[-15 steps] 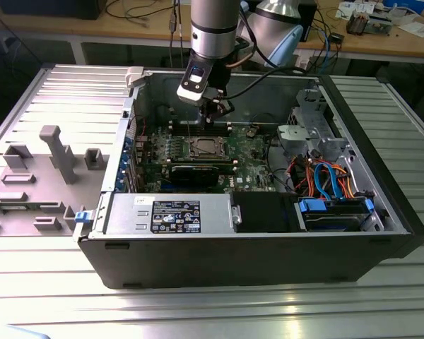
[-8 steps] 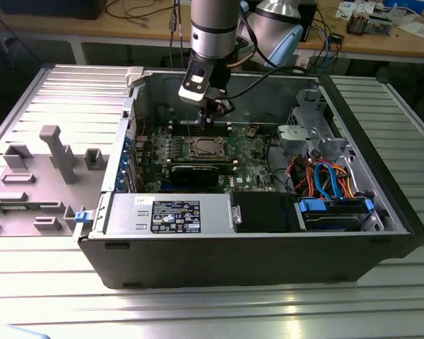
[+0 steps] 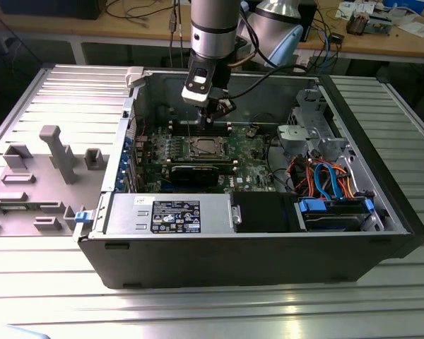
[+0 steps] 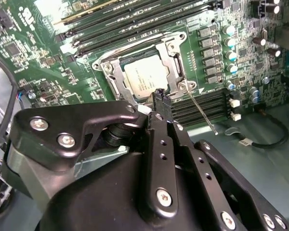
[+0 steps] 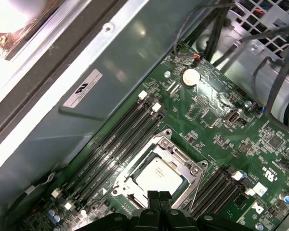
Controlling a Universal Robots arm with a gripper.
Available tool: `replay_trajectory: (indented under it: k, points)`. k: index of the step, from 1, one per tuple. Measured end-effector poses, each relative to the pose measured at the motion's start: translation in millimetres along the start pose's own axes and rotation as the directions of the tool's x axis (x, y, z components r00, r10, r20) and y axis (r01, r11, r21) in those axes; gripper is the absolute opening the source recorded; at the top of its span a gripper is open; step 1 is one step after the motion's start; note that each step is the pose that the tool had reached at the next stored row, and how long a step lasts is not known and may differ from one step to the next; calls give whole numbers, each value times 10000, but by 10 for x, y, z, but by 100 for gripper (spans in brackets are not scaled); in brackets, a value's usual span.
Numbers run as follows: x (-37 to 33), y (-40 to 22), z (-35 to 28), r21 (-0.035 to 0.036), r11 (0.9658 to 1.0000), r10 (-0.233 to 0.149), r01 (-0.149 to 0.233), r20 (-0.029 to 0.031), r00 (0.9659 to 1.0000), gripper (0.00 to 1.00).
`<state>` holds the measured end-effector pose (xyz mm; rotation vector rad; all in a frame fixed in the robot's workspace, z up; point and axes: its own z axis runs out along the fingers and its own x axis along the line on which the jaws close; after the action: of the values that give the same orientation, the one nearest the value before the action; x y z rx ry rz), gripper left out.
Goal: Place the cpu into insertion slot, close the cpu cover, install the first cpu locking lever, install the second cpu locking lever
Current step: 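Install the first cpu locking lever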
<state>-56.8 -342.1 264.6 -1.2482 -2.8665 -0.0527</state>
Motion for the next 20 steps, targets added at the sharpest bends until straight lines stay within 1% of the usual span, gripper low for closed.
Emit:
replay_trajectory:
  k: [1,6,8,10,11,13,17,18,19,20]
  points:
    - [3,-3,1,2,9999,-117,117,-3,9999,11]
    - [55,-59,1,0,9999,-160,160,-8,9999,11]
    - [56,-60,0,9,9992,-408,408,-14,9992,11]
    - [56,-61,0,15,9978,-669,669,-21,9978,11]
    - [56,-61,0,22,9958,-915,915,-28,9958,11]
    - [56,-61,1,28,9929,-1188,1188,-36,9929,11]
    - [56,-61,3,40,9848,-1736,1736,-51,9848,11]
    - [56,-61,3,42,9832,-1823,1823,-54,9832,11]
    - [56,-61,4,45,9802,-1978,1979,-58,9802,11]
    - [56,-61,5,50,9758,-2188,2188,-65,9758,11]
